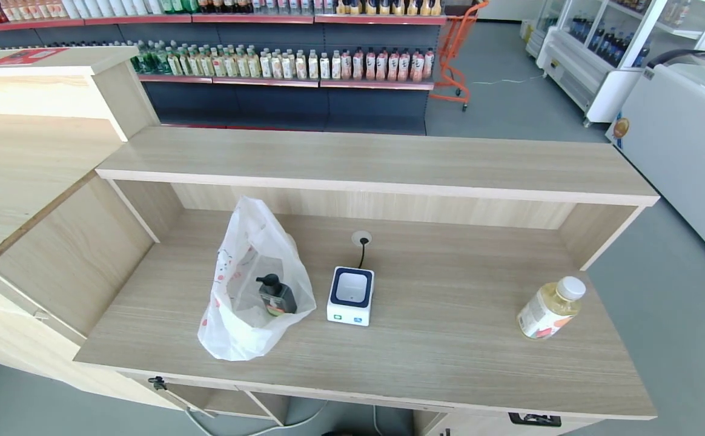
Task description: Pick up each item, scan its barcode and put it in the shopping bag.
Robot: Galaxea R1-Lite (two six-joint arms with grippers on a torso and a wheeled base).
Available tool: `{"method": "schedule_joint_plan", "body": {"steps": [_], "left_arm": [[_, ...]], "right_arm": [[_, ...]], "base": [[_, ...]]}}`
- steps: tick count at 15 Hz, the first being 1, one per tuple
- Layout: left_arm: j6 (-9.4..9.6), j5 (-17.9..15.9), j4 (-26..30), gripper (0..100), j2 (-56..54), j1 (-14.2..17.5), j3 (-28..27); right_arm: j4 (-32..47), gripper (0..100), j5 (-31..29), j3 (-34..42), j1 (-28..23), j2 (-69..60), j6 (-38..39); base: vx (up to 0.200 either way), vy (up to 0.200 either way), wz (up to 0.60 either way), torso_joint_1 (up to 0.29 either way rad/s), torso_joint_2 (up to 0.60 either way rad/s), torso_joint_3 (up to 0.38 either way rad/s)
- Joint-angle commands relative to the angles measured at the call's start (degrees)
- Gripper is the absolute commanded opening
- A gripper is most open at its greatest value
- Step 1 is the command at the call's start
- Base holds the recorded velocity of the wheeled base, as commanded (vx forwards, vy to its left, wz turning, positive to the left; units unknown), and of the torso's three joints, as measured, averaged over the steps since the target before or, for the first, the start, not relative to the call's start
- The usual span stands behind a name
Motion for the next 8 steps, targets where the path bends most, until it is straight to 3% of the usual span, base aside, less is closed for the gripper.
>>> {"method": "schedule_joint_plan", "body": {"steps": [1, 8], "left_arm": [[0.07, 0.0, 0.0, 100, 0.0, 0.0, 0.0], [0.15, 0.0, 0.0, 100, 0.0, 0.0, 0.0]], "right_arm": [[0.0, 100, 0.0, 0.0, 0.4, -0.7, 0.0], [0.0, 100, 0.0, 0.0, 1.2, -2.6, 0.0]], "base": [[0.0, -0.2, 0.0, 0.007, 0.01, -0.012], [0.0, -0.2, 0.0, 0.008, 0.01, 0.004]]}}
